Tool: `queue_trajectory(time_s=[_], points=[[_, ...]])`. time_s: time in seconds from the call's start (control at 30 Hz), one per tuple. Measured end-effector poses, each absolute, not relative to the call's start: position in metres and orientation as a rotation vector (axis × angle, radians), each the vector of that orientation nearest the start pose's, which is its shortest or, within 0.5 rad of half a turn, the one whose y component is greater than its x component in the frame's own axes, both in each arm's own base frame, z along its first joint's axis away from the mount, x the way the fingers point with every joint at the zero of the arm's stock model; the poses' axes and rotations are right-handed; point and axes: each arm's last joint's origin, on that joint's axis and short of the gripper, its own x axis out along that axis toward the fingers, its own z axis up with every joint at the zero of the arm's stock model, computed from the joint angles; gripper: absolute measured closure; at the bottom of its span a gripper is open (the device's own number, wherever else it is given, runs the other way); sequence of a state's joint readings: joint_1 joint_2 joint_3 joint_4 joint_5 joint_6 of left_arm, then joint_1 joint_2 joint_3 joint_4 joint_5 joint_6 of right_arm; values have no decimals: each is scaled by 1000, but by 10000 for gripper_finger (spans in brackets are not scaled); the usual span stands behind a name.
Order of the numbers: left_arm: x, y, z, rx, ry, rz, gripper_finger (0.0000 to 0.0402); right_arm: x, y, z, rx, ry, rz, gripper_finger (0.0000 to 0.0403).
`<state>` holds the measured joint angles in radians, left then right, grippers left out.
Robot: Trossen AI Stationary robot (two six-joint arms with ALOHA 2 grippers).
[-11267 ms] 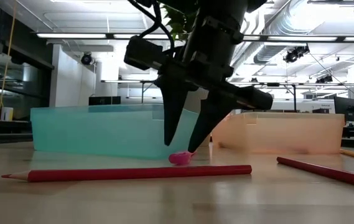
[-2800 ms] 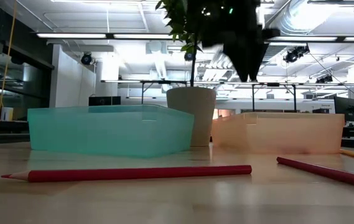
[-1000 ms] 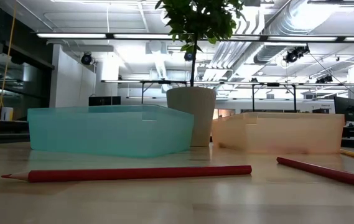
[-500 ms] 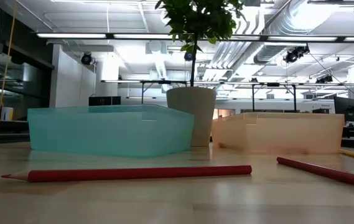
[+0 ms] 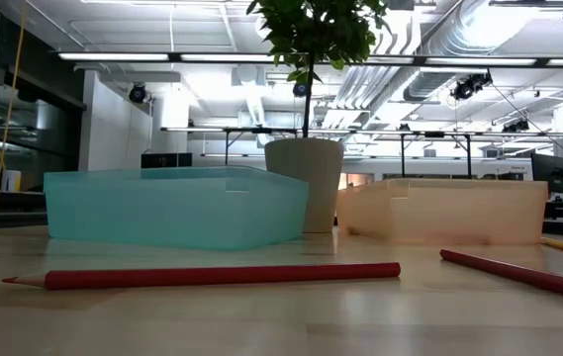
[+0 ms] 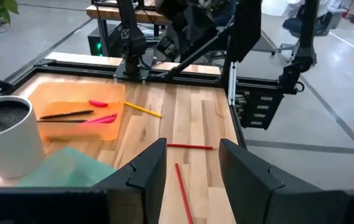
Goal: Sort pens & pencils
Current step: Put the right red pencil into the blue bin
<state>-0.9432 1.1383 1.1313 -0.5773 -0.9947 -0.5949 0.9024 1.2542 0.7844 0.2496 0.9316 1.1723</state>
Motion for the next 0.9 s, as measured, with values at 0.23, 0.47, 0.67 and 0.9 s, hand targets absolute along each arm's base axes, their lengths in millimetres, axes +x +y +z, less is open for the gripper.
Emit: queue_trajectory(time_s=[0.23, 0.47, 0.67, 0.9], points=[[157, -175, 347, -116, 321, 148, 268, 201, 205, 284, 944, 276, -251, 286], [163, -184, 337, -124, 345, 160, 268, 226, 211, 306, 827, 549, -375, 286], [166, -188, 333, -112, 356, 164, 268, 241, 218, 304, 888, 653, -459, 286], [166, -187, 332, -106, 361, 166, 268, 270, 226, 288, 992, 763, -529, 286]])
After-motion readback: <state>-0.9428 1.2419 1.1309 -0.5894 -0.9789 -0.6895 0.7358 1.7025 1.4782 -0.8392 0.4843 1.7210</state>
